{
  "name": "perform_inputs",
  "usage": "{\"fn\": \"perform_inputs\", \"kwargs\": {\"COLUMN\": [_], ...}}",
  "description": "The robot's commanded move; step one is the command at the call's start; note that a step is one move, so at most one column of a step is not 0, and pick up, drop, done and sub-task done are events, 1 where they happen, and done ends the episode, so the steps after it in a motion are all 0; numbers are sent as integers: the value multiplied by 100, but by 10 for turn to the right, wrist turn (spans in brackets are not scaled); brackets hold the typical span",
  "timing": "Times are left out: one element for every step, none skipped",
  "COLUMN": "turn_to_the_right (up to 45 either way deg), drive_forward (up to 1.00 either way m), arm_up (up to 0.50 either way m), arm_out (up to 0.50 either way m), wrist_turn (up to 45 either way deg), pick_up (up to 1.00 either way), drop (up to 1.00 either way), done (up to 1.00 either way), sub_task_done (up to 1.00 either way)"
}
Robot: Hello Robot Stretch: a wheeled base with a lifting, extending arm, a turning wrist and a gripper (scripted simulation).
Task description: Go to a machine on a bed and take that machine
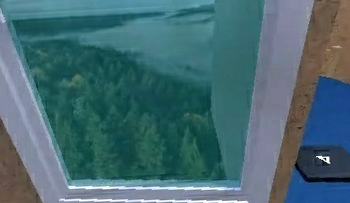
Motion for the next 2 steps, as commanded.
{"fn": "perform_inputs", "kwargs": {"turn_to_the_right": [450,390], "drive_forward": [0,0], "arm_up": [0,0], "arm_out": [0,0], "wrist_turn": [0,0], "pick_up": [0,0], "drop": [0,0], "done": [0,0], "sub_task_done": [0,0]}}
